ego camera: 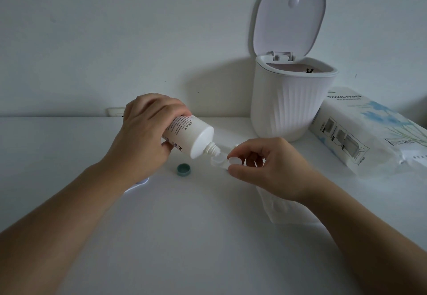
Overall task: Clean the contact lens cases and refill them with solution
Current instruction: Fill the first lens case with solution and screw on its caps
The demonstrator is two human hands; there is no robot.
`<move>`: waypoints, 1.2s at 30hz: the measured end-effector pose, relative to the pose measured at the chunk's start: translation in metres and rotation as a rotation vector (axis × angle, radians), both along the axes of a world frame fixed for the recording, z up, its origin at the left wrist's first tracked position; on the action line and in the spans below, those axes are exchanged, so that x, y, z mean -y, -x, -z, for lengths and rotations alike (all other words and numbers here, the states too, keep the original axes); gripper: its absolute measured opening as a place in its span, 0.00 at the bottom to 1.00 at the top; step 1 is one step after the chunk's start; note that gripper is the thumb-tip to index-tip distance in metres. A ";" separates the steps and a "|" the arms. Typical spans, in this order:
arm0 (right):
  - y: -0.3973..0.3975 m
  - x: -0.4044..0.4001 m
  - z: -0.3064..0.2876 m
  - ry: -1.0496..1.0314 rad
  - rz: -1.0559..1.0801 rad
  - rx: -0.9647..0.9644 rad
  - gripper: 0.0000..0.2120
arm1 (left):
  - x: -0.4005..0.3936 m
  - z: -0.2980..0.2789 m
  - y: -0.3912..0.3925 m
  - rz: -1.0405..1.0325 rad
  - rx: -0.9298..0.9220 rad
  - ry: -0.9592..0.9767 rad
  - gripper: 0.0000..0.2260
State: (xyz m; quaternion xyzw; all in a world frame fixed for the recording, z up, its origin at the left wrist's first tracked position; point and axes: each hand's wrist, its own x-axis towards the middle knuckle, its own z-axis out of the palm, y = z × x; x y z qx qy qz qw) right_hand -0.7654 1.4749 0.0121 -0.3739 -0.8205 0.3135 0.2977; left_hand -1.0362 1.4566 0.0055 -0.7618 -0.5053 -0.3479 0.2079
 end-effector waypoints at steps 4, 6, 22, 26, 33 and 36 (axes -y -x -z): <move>0.000 0.000 0.001 -0.006 0.001 0.003 0.02 | 0.001 0.000 0.000 -0.008 -0.002 -0.004 0.29; 0.000 0.000 0.001 -0.003 0.004 0.000 0.02 | 0.001 0.000 -0.001 -0.010 -0.004 -0.006 0.29; 0.000 0.001 0.000 0.002 0.013 -0.002 0.02 | 0.000 0.003 -0.001 -0.028 0.027 -0.010 0.31; 0.001 0.001 0.000 0.003 0.015 -0.016 0.02 | 0.000 0.002 -0.003 -0.031 0.031 -0.013 0.31; 0.000 0.000 0.000 -0.002 0.004 -0.014 0.02 | 0.000 0.002 -0.003 -0.030 0.035 -0.015 0.30; 0.000 -0.001 0.000 -0.010 0.004 -0.005 0.03 | 0.000 0.003 -0.003 -0.038 0.034 -0.018 0.31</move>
